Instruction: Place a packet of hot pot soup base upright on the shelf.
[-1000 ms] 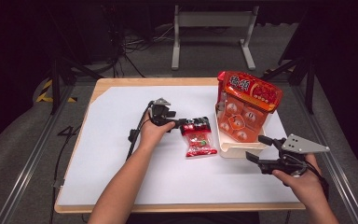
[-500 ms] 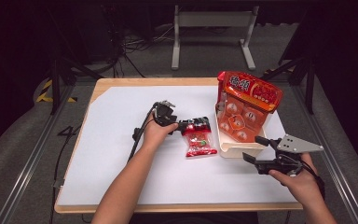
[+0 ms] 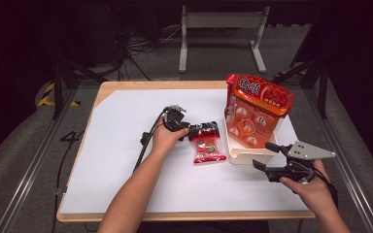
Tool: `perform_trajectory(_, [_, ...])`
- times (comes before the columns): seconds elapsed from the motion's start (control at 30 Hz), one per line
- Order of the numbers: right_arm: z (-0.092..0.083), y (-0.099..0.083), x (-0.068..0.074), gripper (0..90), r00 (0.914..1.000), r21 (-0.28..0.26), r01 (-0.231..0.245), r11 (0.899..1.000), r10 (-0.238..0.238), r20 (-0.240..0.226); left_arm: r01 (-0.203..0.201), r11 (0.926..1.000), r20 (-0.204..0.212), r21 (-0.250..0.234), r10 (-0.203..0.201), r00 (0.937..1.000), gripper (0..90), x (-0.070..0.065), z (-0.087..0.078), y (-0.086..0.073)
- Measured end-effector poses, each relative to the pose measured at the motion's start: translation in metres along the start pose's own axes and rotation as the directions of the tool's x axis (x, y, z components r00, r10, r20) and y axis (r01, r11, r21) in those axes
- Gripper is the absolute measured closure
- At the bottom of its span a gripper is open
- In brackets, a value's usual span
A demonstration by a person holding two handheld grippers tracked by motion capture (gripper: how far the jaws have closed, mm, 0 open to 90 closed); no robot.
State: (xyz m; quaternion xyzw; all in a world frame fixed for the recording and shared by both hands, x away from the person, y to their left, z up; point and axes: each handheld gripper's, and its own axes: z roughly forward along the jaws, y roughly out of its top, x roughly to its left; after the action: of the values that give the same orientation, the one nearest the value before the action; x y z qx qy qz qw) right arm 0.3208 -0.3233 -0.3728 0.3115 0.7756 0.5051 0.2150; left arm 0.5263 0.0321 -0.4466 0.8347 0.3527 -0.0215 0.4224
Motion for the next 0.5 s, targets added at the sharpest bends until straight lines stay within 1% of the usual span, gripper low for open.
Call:
perform_trajectory(0.07, [0.001, 0.0, 0.001, 22.0, 1.0, 0.002, 0.001, 1.0, -0.001, -0.002, 0.006, 0.9999, 0.008, -0.01, -0.006, 1.0, 40.3, -0.001, 0.0, 0.0])
perform_trajectory(0.1, [0.001, 0.0, 0.001, 22.0, 1.0, 0.002, 0.002, 1.0, -0.002, -0.003, 0.01, 0.9998, 0.019, -0.019, -0.01, 0.9998, 41.3, 0.0, 0.0, 0.0])
perform_trajectory(0.13, [0.001, 0.0, 0.001, 22.0, 1.0, 0.002, 0.002, 1.0, -0.002, -0.004, 0.018, 0.9994, 0.031, -0.03, -0.017, 0.9994, 44.2, 0.0, -0.001, 0.0])
perform_trajectory(0.2, [0.002, 0.0, 0.001, 22.0, 1.0, 0.004, 0.001, 1.0, -0.001, -0.005, 0.013, 0.9993, 0.053, -0.034, -0.012, 0.9985, 50.4, -0.001, -0.001, 0.001])
perform_trajectory(0.23, [0.002, 0.0, 0.001, 22.0, 1.0, 0.004, 0.001, 1.0, -0.001, -0.005, 0.016, 0.9992, 0.072, -0.035, -0.013, 0.9973, 53.3, -0.003, -0.001, 0.001])
perform_trajectory(0.27, [0.002, 0.0, 0.001, 22.0, 1.0, 0.004, 0.001, 1.0, -0.001, -0.005, 0.016, 0.9992, 0.072, -0.035, -0.013, 0.9973, 56.7, -0.003, -0.001, 0.001])
perform_trajectory(0.3, [0.002, 0.0, 0.001, 22.0, 1.0, 0.004, 0.002, 1.0, -0.002, -0.004, 0.01, 0.9993, 0.082, -0.035, -0.007, 0.9966, 56.7, -0.005, 0.001, 0.001])
perform_trajectory(0.37, [0.002, -0.001, 0.001, 22.0, 1.0, 0.005, 0.0, 1.0, 0.0, -0.005, -0.01, 0.9996, 0.089, -0.025, 0.012, 0.9959, 60.9, -0.007, 0.003, 0.001])
perform_trajectory(0.4, [0.002, -0.001, 0.001, 22.0, 1.0, 0.005, 0.0, 1.0, 0.0, -0.005, -0.012, 0.9996, 0.096, -0.025, 0.014, 0.9953, 62.5, -0.008, 0.004, 0.001])
perform_trajectory(0.43, [0.002, -0.001, 0.001, 22.0, 1.0, 0.004, -0.001, 1.0, 0.001, -0.006, -0.005, 0.9996, 0.112, -0.027, 0.008, 0.9936, 65.5, -0.01, 0.007, 0.0])
perform_trajectory(0.5, [0.002, -0.001, 0.001, 22.0, 1.0, 0.005, -0.002, 1.0, 0.002, -0.007, -0.01, 0.9997, 0.105, -0.023, 0.012, 0.9944, 65.7, -0.011, 0.008, 0.0])
